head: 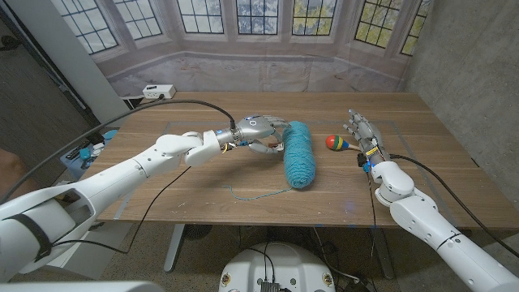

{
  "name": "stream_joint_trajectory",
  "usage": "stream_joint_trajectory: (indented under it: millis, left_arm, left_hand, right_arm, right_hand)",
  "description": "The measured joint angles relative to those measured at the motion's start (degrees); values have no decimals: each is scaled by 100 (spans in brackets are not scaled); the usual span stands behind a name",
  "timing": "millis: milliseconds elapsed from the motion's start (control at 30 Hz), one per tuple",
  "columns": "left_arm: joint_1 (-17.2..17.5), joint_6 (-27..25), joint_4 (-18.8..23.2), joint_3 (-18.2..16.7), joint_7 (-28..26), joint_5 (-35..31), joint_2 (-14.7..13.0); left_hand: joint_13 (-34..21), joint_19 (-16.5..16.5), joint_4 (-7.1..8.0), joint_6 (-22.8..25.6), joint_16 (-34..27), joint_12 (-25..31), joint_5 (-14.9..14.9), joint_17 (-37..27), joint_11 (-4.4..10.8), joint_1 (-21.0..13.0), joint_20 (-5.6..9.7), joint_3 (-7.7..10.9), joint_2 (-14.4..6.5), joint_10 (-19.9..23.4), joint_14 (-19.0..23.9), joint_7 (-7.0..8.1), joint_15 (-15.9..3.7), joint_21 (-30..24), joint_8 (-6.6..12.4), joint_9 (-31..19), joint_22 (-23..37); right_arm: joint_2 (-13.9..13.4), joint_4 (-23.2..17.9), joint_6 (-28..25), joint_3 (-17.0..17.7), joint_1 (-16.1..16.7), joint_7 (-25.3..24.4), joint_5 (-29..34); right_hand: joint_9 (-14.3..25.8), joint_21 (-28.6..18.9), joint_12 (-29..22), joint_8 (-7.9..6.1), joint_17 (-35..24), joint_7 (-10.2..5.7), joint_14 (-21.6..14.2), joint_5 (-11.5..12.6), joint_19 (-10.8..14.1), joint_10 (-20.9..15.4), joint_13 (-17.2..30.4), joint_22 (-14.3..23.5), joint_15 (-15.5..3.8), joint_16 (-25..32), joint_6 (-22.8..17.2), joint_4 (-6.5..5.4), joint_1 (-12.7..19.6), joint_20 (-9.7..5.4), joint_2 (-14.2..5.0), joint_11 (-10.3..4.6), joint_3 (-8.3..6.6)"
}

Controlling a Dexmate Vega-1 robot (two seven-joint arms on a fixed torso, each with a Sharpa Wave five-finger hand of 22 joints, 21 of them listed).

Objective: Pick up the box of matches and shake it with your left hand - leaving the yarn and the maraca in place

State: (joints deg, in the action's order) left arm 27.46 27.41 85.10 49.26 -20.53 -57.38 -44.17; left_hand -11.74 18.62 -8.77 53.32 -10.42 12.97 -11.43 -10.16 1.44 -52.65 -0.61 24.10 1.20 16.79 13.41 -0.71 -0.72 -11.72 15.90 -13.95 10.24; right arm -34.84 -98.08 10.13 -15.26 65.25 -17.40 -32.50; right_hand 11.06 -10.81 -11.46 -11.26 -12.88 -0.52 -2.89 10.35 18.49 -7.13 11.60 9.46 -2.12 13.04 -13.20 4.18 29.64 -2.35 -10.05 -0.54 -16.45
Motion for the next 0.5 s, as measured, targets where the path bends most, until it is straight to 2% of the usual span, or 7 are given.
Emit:
stream_joint_trajectory:
  millis: [500]
  left_arm:
    - [-39, -305, 52, -166, -98, -143, -58]
  left_hand:
    - [-10, 0, 0, 33, 0, 0, 0, 0, 0, 0, 0, 0, 0, 0, 0, -33, 0, 0, -1, -4, 0]
  right_arm:
    - [31, 65, 42, -27, -36, 26, 8]
  right_hand:
    - [0, 0, 0, 0, 11, 0, 0, 0, 0, 0, 0, 0, 0, 0, 0, 0, 0, 0, 0, 0, 0]
